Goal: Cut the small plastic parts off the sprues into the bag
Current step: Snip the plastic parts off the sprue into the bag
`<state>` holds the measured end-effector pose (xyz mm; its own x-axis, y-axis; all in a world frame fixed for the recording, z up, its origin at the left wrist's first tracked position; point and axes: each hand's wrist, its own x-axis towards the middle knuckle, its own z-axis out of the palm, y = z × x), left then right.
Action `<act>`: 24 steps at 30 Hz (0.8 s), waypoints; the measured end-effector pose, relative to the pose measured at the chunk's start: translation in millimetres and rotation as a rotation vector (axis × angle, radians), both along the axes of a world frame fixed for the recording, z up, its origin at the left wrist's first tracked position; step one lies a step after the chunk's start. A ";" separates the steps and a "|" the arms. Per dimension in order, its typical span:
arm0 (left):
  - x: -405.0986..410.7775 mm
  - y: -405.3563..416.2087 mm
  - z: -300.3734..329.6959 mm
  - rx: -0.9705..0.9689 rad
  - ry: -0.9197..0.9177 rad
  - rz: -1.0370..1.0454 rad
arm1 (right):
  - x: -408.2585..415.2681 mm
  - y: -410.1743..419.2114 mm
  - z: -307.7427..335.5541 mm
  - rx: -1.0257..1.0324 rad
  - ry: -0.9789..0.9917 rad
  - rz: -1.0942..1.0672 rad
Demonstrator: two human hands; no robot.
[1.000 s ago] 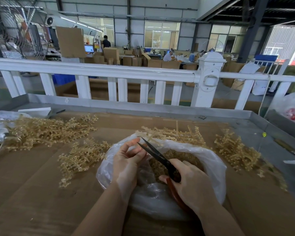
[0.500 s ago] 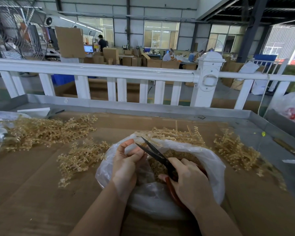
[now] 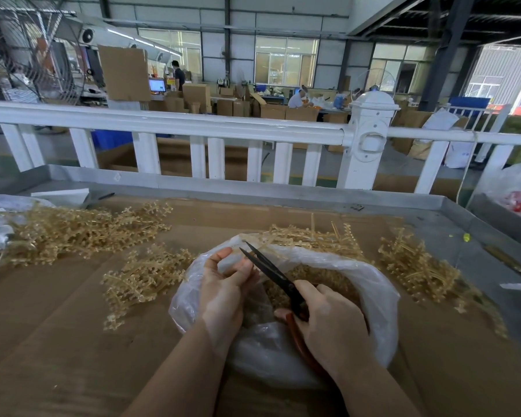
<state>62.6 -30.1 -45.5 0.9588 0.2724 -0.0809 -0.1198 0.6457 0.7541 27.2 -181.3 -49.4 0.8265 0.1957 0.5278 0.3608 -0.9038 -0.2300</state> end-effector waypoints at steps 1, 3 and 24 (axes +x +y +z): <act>0.2 0.1 0.0 0.008 0.002 -0.003 | -0.3 0.4 -0.1 0.002 0.000 -0.006; 0.9 0.9 -0.7 0.009 0.003 -0.016 | -0.5 1.1 -0.9 0.009 -0.011 -0.015; 8.5 1.5 -10.5 0.023 -0.031 -0.035 | 3.3 0.5 -5.8 0.048 -0.035 0.030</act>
